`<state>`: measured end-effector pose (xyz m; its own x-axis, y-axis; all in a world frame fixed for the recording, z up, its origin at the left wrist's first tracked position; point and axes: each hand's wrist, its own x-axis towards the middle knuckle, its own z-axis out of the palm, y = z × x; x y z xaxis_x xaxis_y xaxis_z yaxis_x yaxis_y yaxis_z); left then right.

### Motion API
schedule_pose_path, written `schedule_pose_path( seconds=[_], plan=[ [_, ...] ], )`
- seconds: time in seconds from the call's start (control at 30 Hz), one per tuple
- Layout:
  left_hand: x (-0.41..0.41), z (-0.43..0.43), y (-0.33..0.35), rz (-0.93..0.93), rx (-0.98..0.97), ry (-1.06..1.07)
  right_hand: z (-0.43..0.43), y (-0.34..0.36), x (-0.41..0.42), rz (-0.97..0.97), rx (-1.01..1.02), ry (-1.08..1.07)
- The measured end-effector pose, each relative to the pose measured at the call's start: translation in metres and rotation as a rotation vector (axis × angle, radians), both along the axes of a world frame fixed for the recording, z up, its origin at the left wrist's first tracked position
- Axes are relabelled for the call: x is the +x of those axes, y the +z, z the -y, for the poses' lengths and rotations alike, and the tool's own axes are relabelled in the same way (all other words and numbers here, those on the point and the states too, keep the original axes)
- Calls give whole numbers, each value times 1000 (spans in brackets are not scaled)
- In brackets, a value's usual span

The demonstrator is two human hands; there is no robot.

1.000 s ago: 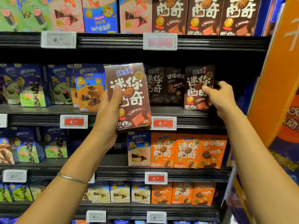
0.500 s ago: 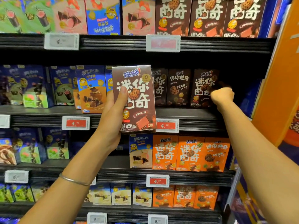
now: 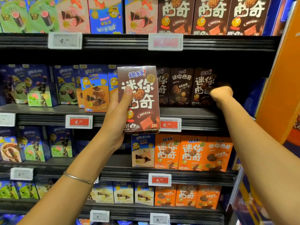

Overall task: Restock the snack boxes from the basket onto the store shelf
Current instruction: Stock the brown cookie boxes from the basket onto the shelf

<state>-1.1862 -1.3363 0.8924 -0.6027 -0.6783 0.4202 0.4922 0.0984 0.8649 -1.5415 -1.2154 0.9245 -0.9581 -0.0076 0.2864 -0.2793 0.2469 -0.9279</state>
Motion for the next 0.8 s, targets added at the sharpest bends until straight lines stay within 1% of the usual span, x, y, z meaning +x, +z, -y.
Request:
schedule_pose_path(
  seconds=[0.1, 0.13, 0.2, 0.23, 0.27, 0.3, 0.4, 0.47, 0.53, 0.67, 0.73, 0.8],
  plan=[
    [0, -1, -1, -1, 6, -3, -4, 2, 16, 17, -63, -3],
    [0, -2, -1, -2, 16, -8, -7, 5, 26, -9, -69, -36],
    [-1, -2, -3, 1, 34, -19, -15, 11, 55, -124, -79, -94],
    [-1, -2, -4, 3, 38, -24, -18, 13, 74, -183, -124, -44],
    [-1, -3, -4, 2, 40, -27, -21, 15, 96, -220, -183, 75],
    [-2, -4, -5, 0, 41, -30, -22, 15, 119, -240, -212, 239],
    [-4, -6, -5, -6, 41, -36, -21, 11, 188, -248, -96, 668],
    [-5, -8, -5, -7, 38, -33, -16, 2, 217, -209, -66, 818],
    [-6, -8, -4, -19, 30, -21, -9, -7, 235, -186, -63, 840],
    [-2, -5, -3, -68, 58, -33, -2, -12, 247, -228, -65, 784],
    [0, -1, -4, -85, 75, -44, -3, -10, 246, -210, -76, 832],
    [1, 4, -5, -70, 71, 2, -4, -10, 244, -154, -132, 881]
  ],
)
